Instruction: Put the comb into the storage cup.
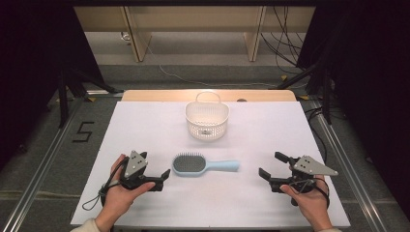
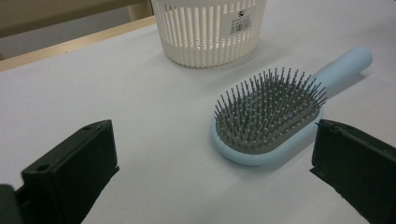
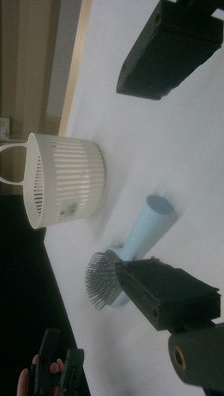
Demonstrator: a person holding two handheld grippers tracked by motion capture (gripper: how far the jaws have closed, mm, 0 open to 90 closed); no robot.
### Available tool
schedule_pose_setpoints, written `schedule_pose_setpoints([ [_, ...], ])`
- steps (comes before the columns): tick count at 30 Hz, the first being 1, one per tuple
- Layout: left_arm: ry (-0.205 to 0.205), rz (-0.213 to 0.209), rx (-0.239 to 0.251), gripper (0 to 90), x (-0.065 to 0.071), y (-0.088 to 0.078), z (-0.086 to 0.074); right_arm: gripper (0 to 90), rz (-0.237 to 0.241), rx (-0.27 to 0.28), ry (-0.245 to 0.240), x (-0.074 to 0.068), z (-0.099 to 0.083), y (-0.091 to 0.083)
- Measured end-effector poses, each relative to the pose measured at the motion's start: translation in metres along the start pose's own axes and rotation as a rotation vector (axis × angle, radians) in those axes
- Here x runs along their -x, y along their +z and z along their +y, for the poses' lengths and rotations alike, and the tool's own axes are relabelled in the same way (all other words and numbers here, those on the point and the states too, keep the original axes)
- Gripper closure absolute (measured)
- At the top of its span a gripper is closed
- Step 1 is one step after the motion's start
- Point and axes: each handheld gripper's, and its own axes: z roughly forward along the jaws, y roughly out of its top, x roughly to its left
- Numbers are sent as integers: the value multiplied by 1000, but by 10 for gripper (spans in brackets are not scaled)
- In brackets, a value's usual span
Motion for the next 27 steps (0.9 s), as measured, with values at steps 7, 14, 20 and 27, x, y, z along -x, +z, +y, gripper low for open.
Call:
schedule_pose_setpoints([
  [7,3,-1,7,0,1,-1,1,159,-15,8,4,-2,2,0],
  [14,5,-9,3,0,1,0,0,510,-41,19,-13,-4,9,10],
  [20,5,-12,-1,0,1,1,0,900,-25,-79,-29,-1,17,30],
  [27,0,-11,-6,0,0,2,-1,900,-35,-172,-45,2,25,63],
])
